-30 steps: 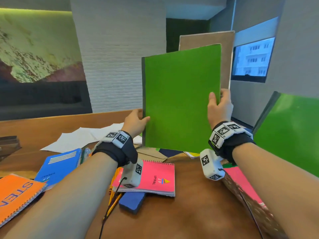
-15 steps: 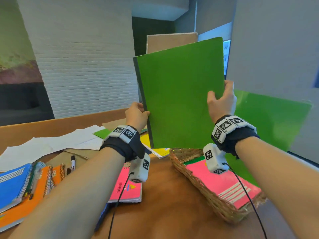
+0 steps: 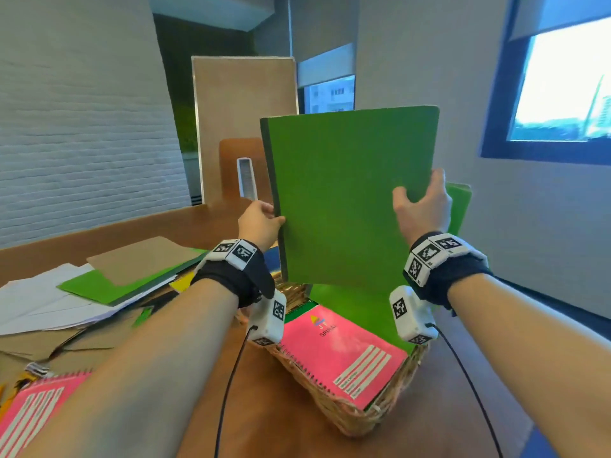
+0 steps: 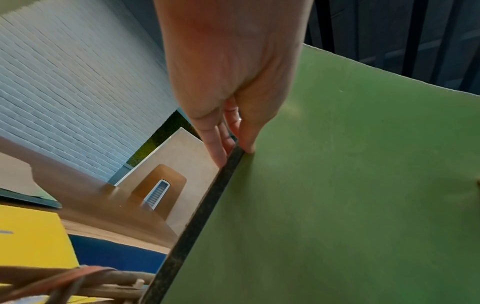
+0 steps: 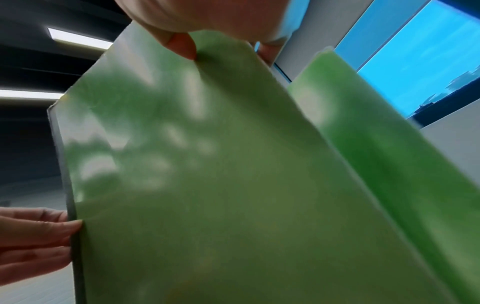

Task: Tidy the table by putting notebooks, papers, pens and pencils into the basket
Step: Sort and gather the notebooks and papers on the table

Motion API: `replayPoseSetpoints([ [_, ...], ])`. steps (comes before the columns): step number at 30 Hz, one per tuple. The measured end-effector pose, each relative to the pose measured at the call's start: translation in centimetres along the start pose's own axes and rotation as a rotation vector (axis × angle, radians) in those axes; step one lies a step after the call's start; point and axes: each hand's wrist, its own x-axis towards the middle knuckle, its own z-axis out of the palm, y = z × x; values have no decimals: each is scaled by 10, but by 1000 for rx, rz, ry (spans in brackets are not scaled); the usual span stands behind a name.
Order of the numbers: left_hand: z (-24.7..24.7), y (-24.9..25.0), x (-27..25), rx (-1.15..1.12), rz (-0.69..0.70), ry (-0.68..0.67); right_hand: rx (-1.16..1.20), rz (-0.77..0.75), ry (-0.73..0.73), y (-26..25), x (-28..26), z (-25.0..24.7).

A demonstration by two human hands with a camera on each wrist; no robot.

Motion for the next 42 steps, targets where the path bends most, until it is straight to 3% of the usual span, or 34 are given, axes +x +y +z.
replayPoseSetpoints([
  [10,57,-11,17,59,-12,-155,-83,-38,74,44,25,-30],
  [18,87,-24,19,114,-30,-210,-222,-211,187,68,32,-38],
  [21,94,-27,17,109,-33,-230,-148,-93,141,79,35,-39],
  [24,98,-33,12,103,-31,-253,8,140,-48,90,30,-39],
  [26,99,-37,10,89,-28,-252,66,189,-146,95,25,-39],
  [30,102,-37,7,84,-16,-306,100,141,-183,93,19,-36],
  [42,109,-20,3,32,-93,-479,164,-85,53,69,25,-21],
])
